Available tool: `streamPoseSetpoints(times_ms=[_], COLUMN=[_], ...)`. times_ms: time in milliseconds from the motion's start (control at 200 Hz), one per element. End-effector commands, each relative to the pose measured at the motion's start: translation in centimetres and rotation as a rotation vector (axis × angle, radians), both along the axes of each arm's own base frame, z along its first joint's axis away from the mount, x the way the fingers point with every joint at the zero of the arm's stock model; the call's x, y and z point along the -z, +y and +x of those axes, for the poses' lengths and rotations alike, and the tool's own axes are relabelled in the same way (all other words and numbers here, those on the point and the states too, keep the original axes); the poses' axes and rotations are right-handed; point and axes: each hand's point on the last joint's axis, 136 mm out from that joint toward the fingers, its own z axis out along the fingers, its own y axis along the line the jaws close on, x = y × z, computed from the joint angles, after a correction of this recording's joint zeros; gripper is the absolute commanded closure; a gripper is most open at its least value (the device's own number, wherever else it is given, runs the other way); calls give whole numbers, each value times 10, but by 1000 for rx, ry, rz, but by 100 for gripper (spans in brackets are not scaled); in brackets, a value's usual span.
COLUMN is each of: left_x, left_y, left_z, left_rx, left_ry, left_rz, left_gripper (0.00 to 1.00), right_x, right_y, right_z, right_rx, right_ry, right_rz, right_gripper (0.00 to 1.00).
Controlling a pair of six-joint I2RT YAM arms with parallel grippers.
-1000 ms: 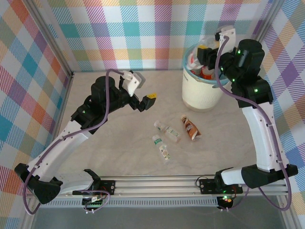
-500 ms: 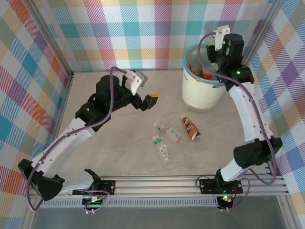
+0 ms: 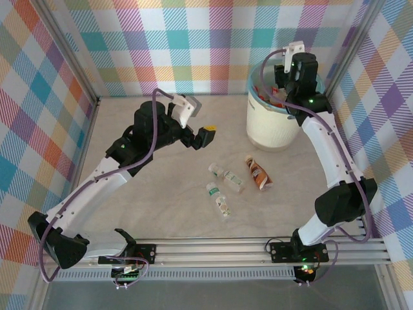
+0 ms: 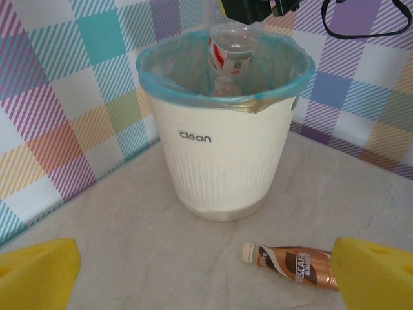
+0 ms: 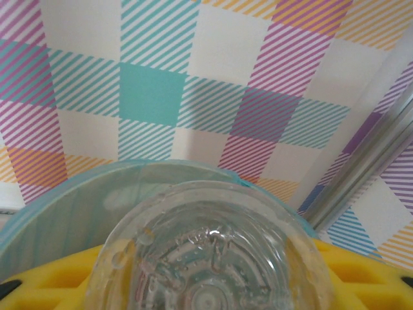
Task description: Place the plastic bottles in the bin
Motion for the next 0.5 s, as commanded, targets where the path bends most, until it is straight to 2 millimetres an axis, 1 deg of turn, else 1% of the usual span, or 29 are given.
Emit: streamPoseSetpoints(times_ms=[0, 120, 295, 345, 495], left_x=[-15, -12, -12, -12, -13], left_y=[-4, -2, 0, 1, 3], left_z=[0, 1, 0, -1, -2], left_rx=[2, -8, -17, -16, -22], left_ry=[-11, -5, -6, -7, -16], left_rz=[-31, -33, -27, -25, -18], left_gripper=[1, 1, 1, 1, 1], right_x=[-9, -3, 18, 24, 36], right_y=[17, 27, 39, 41, 48], right_z=[0, 1, 2, 4, 13], right_rx=[-12, 0, -9, -8, -16], right_ry=[-40, -24, 38, 48, 82], right_rz=[27, 21, 70, 113, 157], right_gripper=[56, 54, 52, 52, 51])
